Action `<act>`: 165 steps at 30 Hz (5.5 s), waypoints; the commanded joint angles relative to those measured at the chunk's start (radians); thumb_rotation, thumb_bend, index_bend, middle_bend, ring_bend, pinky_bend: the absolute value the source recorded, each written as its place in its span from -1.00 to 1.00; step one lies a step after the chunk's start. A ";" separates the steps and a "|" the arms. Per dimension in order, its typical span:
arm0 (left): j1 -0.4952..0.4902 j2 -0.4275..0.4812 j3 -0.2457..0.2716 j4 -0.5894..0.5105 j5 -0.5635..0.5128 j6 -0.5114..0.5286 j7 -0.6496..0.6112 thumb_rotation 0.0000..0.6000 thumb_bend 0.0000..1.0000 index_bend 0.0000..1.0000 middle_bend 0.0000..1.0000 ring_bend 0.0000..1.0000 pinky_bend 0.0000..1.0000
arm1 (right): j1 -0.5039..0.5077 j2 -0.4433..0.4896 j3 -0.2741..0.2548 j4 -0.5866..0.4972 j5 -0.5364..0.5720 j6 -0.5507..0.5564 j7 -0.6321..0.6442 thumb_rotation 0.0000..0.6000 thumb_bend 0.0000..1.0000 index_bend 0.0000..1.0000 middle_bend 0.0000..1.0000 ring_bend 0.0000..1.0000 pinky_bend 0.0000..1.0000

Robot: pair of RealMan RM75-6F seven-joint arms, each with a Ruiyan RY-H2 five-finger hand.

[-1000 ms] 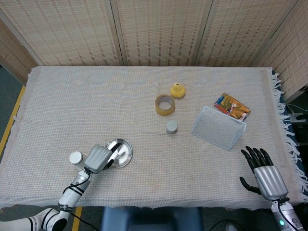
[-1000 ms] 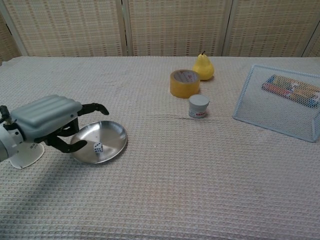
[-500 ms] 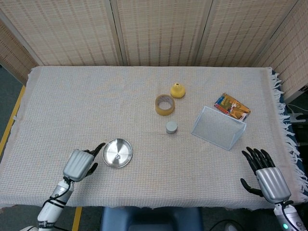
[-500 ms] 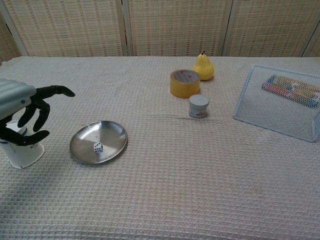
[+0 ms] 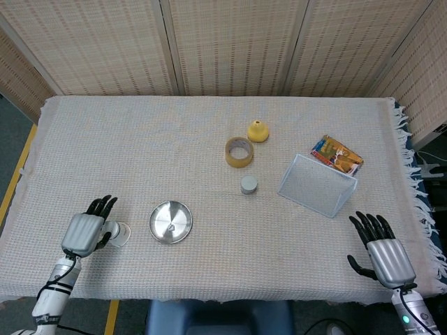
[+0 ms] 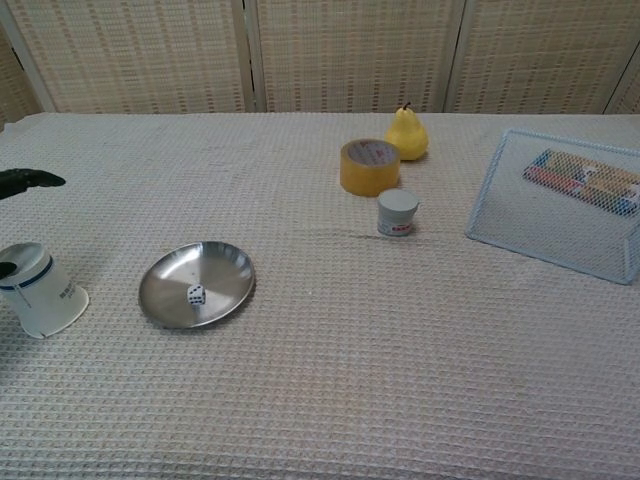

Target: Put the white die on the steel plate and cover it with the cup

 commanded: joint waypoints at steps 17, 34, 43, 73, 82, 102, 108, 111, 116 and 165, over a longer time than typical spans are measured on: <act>-0.001 0.042 0.030 -0.101 0.056 0.011 0.008 1.00 -0.30 -0.92 -0.80 -0.74 0.29 | 0.003 0.008 -0.012 -0.005 -0.016 0.001 0.014 0.50 -0.46 -1.00 -1.00 -1.00 -1.00; -0.016 0.047 0.052 -0.099 0.001 -0.059 0.041 1.00 -0.30 -0.87 -0.77 -0.74 0.35 | 0.000 0.012 -0.014 -0.006 -0.023 0.012 0.020 0.50 -0.46 -1.00 -1.00 -1.00 -1.00; -0.020 0.024 0.048 -0.053 -0.006 -0.058 0.040 1.00 -0.29 -0.64 -0.58 -0.55 0.43 | -0.001 0.011 -0.015 -0.007 -0.021 0.012 0.014 0.50 -0.46 -1.00 -1.00 -1.00 -1.00; -0.108 -0.028 -0.029 -0.103 0.127 -0.063 -0.093 1.00 -0.26 -0.17 0.01 -0.07 0.48 | 0.003 0.017 -0.022 -0.013 -0.031 0.007 0.027 0.51 -0.46 -1.00 -1.00 -1.00 -1.00; -0.188 -0.124 -0.060 -0.107 0.026 -0.147 0.049 1.00 -0.26 -0.17 0.03 -0.05 0.49 | 0.002 0.028 -0.025 -0.015 -0.043 0.014 0.053 0.50 -0.46 -1.00 -1.00 -1.00 -1.00; -0.247 -0.235 -0.044 0.062 -0.014 -0.137 0.200 1.00 -0.27 -0.18 0.09 -0.02 0.50 | 0.002 0.038 -0.024 -0.016 -0.042 0.013 0.070 0.50 -0.46 -1.00 -1.00 -1.00 -1.00; -0.250 -0.255 -0.055 0.117 0.000 -0.099 0.209 1.00 -0.27 -0.16 0.16 0.04 0.54 | 0.002 0.037 -0.024 -0.016 -0.039 0.012 0.068 0.51 -0.46 -1.00 -1.00 -1.00 -1.00; -0.252 -0.247 -0.059 0.115 -0.009 -0.103 0.197 1.00 -0.27 -0.16 0.17 0.04 0.54 | 0.002 0.037 -0.024 -0.017 -0.038 0.012 0.066 0.50 -0.46 -1.00 -1.00 -1.00 -1.00; -0.258 -0.230 -0.068 0.103 -0.063 -0.130 0.209 1.00 -0.26 -0.16 0.18 0.05 0.55 | 0.001 0.037 -0.024 -0.018 -0.039 0.013 0.064 0.51 -0.46 -1.00 -1.00 -1.00 -1.00; -0.144 0.022 0.016 -0.098 -0.186 -0.043 0.112 1.00 -0.28 -0.21 0.17 0.09 0.59 | -0.008 0.036 -0.028 -0.029 -0.053 0.028 0.049 0.50 -0.46 -1.00 -1.00 -1.00 -1.00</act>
